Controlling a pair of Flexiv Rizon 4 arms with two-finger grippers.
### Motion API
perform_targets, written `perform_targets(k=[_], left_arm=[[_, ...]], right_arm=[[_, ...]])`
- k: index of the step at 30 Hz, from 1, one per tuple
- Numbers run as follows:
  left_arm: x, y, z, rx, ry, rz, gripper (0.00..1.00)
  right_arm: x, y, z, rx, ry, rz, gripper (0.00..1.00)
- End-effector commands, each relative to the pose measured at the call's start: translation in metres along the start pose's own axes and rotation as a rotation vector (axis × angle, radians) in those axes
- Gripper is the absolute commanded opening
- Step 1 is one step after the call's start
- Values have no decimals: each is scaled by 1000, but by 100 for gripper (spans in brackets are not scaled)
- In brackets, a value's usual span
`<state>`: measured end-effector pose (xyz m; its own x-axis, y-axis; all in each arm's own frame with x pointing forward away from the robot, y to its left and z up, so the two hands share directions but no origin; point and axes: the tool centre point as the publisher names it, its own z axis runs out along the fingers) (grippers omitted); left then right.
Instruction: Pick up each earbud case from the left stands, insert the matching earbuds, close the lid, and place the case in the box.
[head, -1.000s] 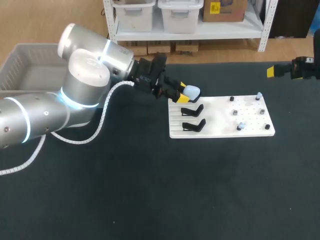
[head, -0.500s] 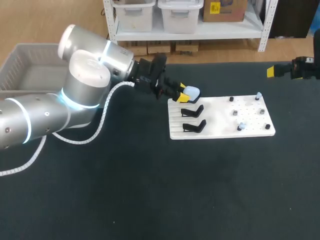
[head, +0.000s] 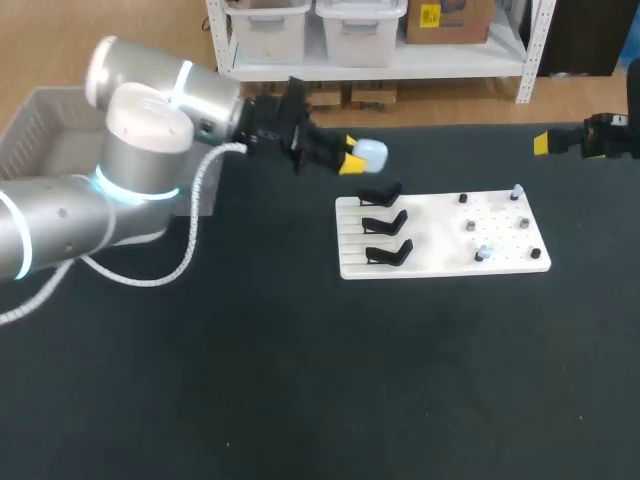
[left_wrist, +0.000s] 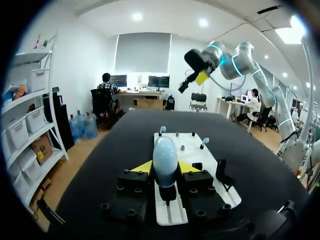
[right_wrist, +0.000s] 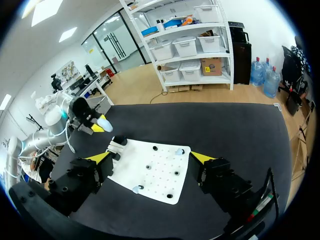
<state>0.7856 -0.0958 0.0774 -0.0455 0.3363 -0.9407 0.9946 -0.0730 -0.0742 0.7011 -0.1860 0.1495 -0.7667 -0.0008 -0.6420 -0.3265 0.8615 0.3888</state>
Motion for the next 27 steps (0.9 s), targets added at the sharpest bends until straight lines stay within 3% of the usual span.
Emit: perform_targets(k=[1,7,13,22,27], left_arm=[[-16,-31,-37,-71,-46,4,0],[-50,-46,-65,-72,-114,26,0],[-70,-60,-74,-76,-154,29,0],[-77,-72,-73,-102,-219,-30,0],[-73,-74,-70,-112,-215,-43,0]], right_arm=[[0,0,0,1,0,0,100],[0,0,0,1,0,0,100],[0,0,0,1,0,0,100],[0,0,0,1,0,0,100],[0,0,0,1,0,0,100]])
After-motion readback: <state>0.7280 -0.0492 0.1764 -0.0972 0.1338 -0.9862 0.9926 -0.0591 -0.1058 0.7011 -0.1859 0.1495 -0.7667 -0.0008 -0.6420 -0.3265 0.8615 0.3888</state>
